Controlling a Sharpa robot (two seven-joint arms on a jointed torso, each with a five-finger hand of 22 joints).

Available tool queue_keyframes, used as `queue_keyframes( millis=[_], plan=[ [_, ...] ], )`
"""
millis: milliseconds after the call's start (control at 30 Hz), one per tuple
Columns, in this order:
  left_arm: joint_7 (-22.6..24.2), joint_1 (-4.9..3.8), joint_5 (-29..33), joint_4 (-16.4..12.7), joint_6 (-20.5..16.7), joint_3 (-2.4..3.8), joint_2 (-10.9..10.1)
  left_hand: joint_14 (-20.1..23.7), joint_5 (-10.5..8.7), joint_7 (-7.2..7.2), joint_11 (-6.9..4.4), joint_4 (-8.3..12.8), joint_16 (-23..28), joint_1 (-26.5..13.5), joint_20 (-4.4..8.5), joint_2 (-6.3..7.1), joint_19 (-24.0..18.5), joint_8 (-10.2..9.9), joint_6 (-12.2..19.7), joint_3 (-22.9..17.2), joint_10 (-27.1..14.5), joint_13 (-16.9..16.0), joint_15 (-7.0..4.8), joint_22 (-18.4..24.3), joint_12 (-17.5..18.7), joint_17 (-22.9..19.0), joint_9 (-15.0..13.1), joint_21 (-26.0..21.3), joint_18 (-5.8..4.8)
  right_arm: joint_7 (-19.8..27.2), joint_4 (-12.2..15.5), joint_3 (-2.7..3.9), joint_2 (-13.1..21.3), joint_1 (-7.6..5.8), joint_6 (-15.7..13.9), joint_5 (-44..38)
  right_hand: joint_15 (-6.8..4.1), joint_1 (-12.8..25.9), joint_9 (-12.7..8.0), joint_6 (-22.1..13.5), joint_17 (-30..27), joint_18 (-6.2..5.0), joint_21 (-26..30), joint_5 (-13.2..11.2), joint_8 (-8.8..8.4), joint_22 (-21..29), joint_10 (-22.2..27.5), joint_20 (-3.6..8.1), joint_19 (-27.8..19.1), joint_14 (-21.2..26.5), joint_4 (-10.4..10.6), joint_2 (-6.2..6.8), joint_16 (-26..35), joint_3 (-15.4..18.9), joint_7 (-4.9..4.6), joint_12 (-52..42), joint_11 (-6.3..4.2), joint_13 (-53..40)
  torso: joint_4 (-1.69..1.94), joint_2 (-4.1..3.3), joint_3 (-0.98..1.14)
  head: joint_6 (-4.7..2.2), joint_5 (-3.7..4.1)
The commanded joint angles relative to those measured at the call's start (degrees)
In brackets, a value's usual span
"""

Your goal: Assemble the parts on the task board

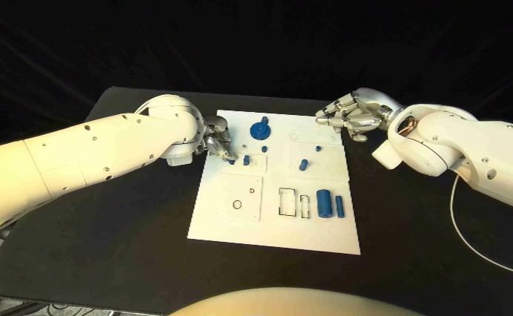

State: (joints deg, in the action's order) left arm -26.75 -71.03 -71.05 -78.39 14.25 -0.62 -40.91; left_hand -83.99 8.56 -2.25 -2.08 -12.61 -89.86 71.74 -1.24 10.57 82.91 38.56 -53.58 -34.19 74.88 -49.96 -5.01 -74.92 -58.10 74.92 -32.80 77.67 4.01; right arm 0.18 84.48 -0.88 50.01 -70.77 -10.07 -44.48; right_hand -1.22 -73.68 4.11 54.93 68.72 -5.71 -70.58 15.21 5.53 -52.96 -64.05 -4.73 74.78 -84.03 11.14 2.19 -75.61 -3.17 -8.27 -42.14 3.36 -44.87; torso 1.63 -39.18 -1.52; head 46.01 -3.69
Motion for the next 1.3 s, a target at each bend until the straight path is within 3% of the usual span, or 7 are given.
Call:
queue_keyframes(
  millis=[33, 233, 867, 1300],
  plan=[
    [-0.04, 0.11, -0.05, -0.03, 1.76, -0.08, 0.38, -6.01, 0.32, 0.48, -0.13, 7.47, -0.14, -1.45, -0.09, -0.36, 0.29, 0.44, -0.84, -7.91, 0.90, -0.48, -0.09, -1.91, -0.68, 15.08, 0.15, 0.12, -0.44, 0.62, 0.13, 0.00, 0.02, 0.03, 0.77, -0.01, 0.03, 0.05, 0.00, 0.03, -0.10, -1.16, 0.24, 0.39, 0.24, 0.00, 0.56, 0.00, -0.21, -1.26, 0.04, -0.55, 0.13, 0.26, -0.12, 0.21, -0.03, 0.05, 0.04, 0.00, 0.00, 0.03, 0.00],
    [-0.88, 0.11, -0.04, 0.28, 1.39, -0.08, 0.74, -6.01, 0.24, 1.02, -0.50, 6.11, -0.14, -4.70, 0.10, -0.71, 0.53, 0.54, -1.92, -6.86, 1.69, -1.12, -0.37, -2.38, -1.30, 15.08, 0.44, 0.44, -0.53, 0.59, 0.16, 0.00, 0.03, 0.03, 0.73, -0.03, 0.03, 0.00, 0.00, 0.05, -0.15, -1.17, 0.29, 0.46, 0.27, 0.08, 0.55, 0.00, -0.23, -1.26, 0.07, -0.66, 0.18, 0.26, -0.11, 0.19, -0.03, 0.08, -0.04, 0.00, 0.02, 0.12, -0.15],
    [-3.27, 0.10, -0.04, 0.53, 2.04, -0.08, 1.07, -6.01, 0.11, 1.82, -1.15, 4.39, -0.14, -9.38, 0.64, -0.62, 1.18, 0.04, -4.16, -0.56, 2.92, -2.65, -0.89, -3.60, -2.57, 15.08, 1.55, 1.27, -0.81, 0.59, 0.19, 0.00, 0.13, 0.03, 0.71, -0.07, 0.02, -0.07, 0.01, 0.07, -0.20, -1.18, 0.32, 0.62, 0.30, 0.11, 0.56, 0.00, -0.24, -1.25, 0.08, -0.74, 0.23, 0.28, -0.10, 0.17, -0.04, 0.11, 0.02, 0.01, -0.01, 0.33, 0.06],
    [-3.68, 0.10, -0.04, 0.55, 2.75, -0.08, 1.18, -6.01, 0.13, 1.94, -1.24, 1.93, -0.14, -12.11, 0.77, -1.67, 1.65, -0.38, -5.24, 3.57, 3.45, -3.42, -1.00, -4.52, -3.19, 15.08, 2.20, 1.97, -1.02, 0.70, 0.15, 0.00, 0.10, 0.03, 0.65, -0.08, 0.02, -0.07, 0.01, 0.07, -0.20, -1.18, 0.32, 0.62, 0.30, 0.11, 0.56, 0.00, -0.24, -1.25, 0.08, -0.74, 0.23, 0.28, -0.10, 0.17, -0.04, 0.11, 0.02, 0.00, -0.01, 0.49, 0.09]
  ],
)
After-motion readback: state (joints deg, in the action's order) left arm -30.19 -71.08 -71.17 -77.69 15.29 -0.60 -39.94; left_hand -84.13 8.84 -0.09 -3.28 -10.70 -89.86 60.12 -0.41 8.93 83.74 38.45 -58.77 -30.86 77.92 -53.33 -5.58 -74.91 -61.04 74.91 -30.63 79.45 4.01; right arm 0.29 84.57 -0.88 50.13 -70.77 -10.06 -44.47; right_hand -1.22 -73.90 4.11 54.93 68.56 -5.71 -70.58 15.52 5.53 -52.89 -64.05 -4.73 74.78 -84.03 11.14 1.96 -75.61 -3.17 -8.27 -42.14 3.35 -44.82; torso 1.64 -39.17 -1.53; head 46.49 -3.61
